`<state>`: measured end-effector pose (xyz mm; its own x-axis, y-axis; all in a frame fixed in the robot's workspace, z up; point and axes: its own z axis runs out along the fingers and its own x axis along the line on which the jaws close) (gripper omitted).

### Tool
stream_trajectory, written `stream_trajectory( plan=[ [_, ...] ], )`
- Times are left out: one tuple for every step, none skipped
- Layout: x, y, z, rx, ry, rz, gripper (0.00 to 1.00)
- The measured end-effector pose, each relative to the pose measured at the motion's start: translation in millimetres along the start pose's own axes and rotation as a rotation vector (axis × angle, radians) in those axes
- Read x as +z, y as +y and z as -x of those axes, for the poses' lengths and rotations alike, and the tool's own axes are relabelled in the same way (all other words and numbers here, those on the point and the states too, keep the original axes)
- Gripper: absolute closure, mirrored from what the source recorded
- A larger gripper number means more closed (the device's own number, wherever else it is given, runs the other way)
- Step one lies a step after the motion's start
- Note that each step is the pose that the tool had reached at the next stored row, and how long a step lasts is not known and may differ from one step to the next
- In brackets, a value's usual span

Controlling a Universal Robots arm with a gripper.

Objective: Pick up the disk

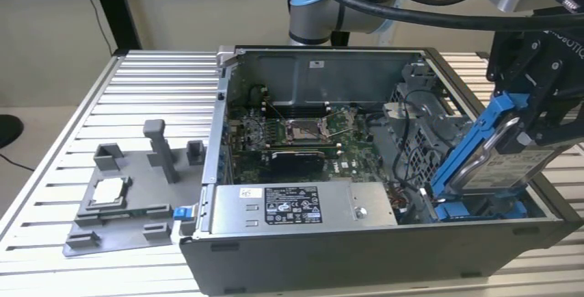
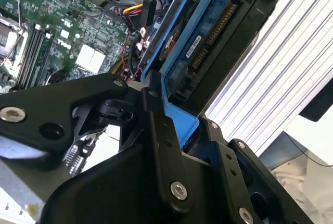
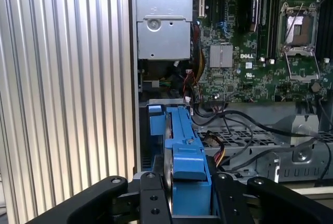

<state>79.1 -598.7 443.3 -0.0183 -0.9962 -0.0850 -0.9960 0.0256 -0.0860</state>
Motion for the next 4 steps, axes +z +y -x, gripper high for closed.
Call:
stream_trajectory(
  plan=[
    [0.1, -0.1, -0.1, -0.001, -0.0001, 0.0, 1.0],
    [0.0, 0.0, -0.1, -0.001, -0.0001, 0.0, 1.0],
    [0.1, 0.0, -0.1, -0.001, -0.0001, 0.0, 1.0],
    [0.1, 0.0, -0.1, -0.001, -0.0001, 0.0, 1.0]
  ],
)
